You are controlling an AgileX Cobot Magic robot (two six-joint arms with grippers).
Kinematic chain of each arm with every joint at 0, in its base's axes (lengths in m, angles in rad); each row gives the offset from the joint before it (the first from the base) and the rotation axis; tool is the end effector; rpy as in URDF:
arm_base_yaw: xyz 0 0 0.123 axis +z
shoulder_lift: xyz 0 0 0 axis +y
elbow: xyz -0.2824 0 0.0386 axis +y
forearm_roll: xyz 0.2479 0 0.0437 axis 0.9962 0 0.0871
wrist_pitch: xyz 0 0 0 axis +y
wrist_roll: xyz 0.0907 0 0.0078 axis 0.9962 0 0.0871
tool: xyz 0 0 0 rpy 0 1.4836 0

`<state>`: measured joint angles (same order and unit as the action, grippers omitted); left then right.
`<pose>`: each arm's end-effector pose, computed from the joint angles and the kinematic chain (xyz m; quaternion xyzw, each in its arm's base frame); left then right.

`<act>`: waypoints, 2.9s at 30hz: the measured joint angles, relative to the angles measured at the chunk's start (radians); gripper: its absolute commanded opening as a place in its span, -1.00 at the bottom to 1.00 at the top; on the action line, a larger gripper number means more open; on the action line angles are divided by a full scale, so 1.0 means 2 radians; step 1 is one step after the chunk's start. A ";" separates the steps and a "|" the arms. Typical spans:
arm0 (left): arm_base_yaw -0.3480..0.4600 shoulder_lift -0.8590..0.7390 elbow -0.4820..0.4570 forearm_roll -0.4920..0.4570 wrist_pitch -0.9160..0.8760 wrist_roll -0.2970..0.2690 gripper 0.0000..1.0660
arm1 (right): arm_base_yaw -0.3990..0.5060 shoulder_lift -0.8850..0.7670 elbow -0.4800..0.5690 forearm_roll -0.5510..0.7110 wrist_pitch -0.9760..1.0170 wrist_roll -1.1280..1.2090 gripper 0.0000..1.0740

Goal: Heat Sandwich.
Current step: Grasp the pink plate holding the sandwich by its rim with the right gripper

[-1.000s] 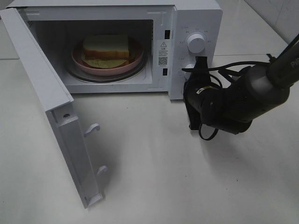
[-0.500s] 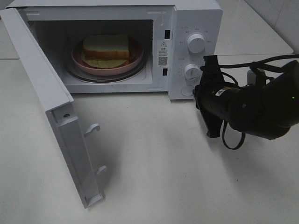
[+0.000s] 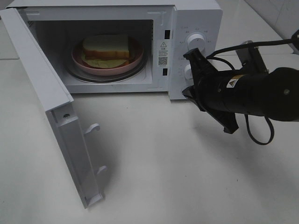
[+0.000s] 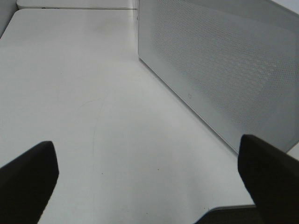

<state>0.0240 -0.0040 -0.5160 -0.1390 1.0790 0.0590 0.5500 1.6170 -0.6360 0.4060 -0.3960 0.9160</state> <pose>-0.0083 -0.0113 0.2807 0.0189 0.8505 -0.0477 0.5234 0.2660 0.1469 0.1762 0.3495 0.7915 0.3560 0.3532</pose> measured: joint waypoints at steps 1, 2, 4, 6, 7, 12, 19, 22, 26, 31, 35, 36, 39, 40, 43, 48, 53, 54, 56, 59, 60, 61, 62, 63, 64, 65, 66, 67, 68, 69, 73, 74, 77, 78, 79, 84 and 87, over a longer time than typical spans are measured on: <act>0.000 0.000 0.000 0.000 0.000 0.000 0.83 | 0.000 -0.007 0.000 -0.009 0.012 -0.007 -0.96; 0.000 0.000 0.000 0.000 0.000 0.000 0.83 | 0.000 -0.007 0.000 -0.009 0.012 -0.007 -0.96; 0.000 0.000 0.000 0.000 0.000 0.000 0.83 | 0.000 -0.023 0.000 -0.026 0.045 -0.030 -0.96; 0.000 0.000 0.000 0.000 0.000 0.000 0.83 | 0.000 -0.033 0.000 -0.034 0.073 -0.050 -0.96; 0.000 0.000 0.000 0.000 0.000 0.000 0.83 | 0.000 -0.033 0.000 -0.034 0.073 -0.050 -0.96; 0.000 0.000 0.000 0.000 0.000 0.000 0.83 | 0.000 -0.051 -0.013 -0.040 0.156 -0.125 -0.94; 0.000 0.000 0.000 0.000 0.000 0.000 0.83 | 0.000 -0.054 -0.063 -0.041 0.308 -0.292 -0.92; 0.000 0.000 0.000 0.000 0.000 0.000 0.83 | 0.000 -0.054 -0.078 -0.049 0.356 -0.375 -0.91; 0.000 0.000 0.000 0.000 0.000 0.000 0.83 | 0.000 -0.054 -0.092 -0.066 0.417 -0.464 -0.89; 0.000 0.000 0.000 0.000 0.000 0.000 0.83 | 0.000 -0.054 -0.113 -0.096 0.488 -0.557 -0.88; 0.000 0.000 0.000 0.000 0.000 0.000 0.83 | 0.000 -0.054 -0.132 -0.126 0.545 -0.643 -0.88; 0.000 0.000 0.000 0.000 0.000 0.000 0.83 | 0.000 -0.054 -0.137 -0.134 0.560 -0.668 -0.88; 0.000 0.000 0.000 0.000 0.000 0.000 0.83 | 0.000 -0.054 -0.148 -0.151 0.601 -0.749 -0.88; 0.000 0.000 0.000 0.000 0.000 0.000 0.83 | 0.000 -0.054 -0.151 -0.154 0.611 -0.779 -0.88; 0.000 0.000 0.000 0.000 0.000 0.000 0.83 | 0.000 -0.054 -0.163 -0.163 0.636 -0.895 -0.87; 0.000 0.000 0.000 0.000 0.000 0.000 0.83 | 0.000 -0.054 -0.168 -0.190 0.639 -1.024 -0.85; 0.000 0.000 0.000 0.000 0.000 0.000 0.83 | 0.000 -0.054 -0.168 -0.223 0.645 -1.071 -0.75; 0.000 0.000 0.000 0.000 0.000 0.000 0.83 | 0.000 -0.054 -0.168 -0.223 0.645 -1.071 -0.75; 0.000 0.000 0.000 0.000 0.000 0.000 0.83 | 0.000 -0.054 -0.168 -0.227 0.643 -1.072 -0.61; 0.000 0.000 0.000 0.000 0.000 0.000 0.83 | 0.000 -0.054 -0.168 -0.227 0.632 -1.069 -0.27; 0.000 0.000 0.000 0.000 0.000 0.000 0.83 | 0.000 -0.054 -0.168 -0.227 0.629 -1.062 -0.11; 0.000 0.000 0.000 0.000 0.000 0.000 0.83 | 0.000 -0.054 -0.168 -0.230 0.619 -1.040 0.06; 0.000 0.000 0.000 0.000 0.000 0.000 0.83 | 0.000 -0.054 -0.168 -0.232 0.613 -1.030 0.39; 0.000 0.000 0.000 0.000 0.000 0.000 0.83 | 0.000 -0.054 -0.168 -0.232 0.613 -1.030 0.39; 0.000 0.000 0.000 0.000 0.000 0.000 0.83 | 0.000 -0.054 -0.168 -0.236 0.608 -1.016 0.57; 0.000 0.000 0.000 0.000 0.000 0.000 0.83 | 0.000 -0.054 -0.168 -0.239 0.604 -1.003 0.73; 0.000 0.000 0.000 0.000 0.000 0.000 0.83 | 0.000 -0.054 -0.168 -0.245 0.596 -0.984 0.93; 0.000 0.000 0.000 0.000 0.000 0.000 0.83 | 0.000 -0.054 -0.168 -0.247 0.594 -0.980 0.92; 0.000 0.000 0.000 0.000 0.000 0.000 0.83 | 0.000 -0.054 -0.168 -0.247 0.594 -0.980 0.92; 0.000 0.000 0.000 0.000 0.000 0.000 0.83 | 0.000 -0.054 -0.168 -0.249 0.592 -0.976 0.92; 0.000 0.000 0.000 0.000 0.000 0.000 0.83 | 0.000 -0.053 -0.168 -0.252 0.589 -0.976 0.89; 0.000 0.000 0.000 0.000 0.000 0.000 0.83 | 0.000 -0.053 -0.168 -0.252 0.585 -0.977 0.89; 0.000 0.000 0.000 0.000 0.000 0.000 0.83 | 0.000 -0.053 -0.168 -0.264 0.573 -0.982 0.86; 0.000 0.000 0.000 0.000 0.000 0.000 0.83 | 0.000 -0.053 -0.168 -0.264 0.573 -0.982 0.86; 0.000 0.000 0.000 0.000 0.000 0.000 0.83 | 0.000 -0.053 -0.172 -0.267 0.567 -0.987 0.85; 0.000 0.000 0.000 0.000 0.000 0.000 0.83 | 0.000 -0.035 -0.199 -0.268 0.561 -1.004 0.81; 0.000 0.000 0.000 0.000 0.000 0.000 0.83 | 0.000 -0.021 -0.218 -0.268 0.557 -1.010 0.80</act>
<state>0.0240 -0.0040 -0.5160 -0.1390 1.0790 0.0590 0.5500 1.5760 -1.0720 -0.1310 0.7190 -1.1030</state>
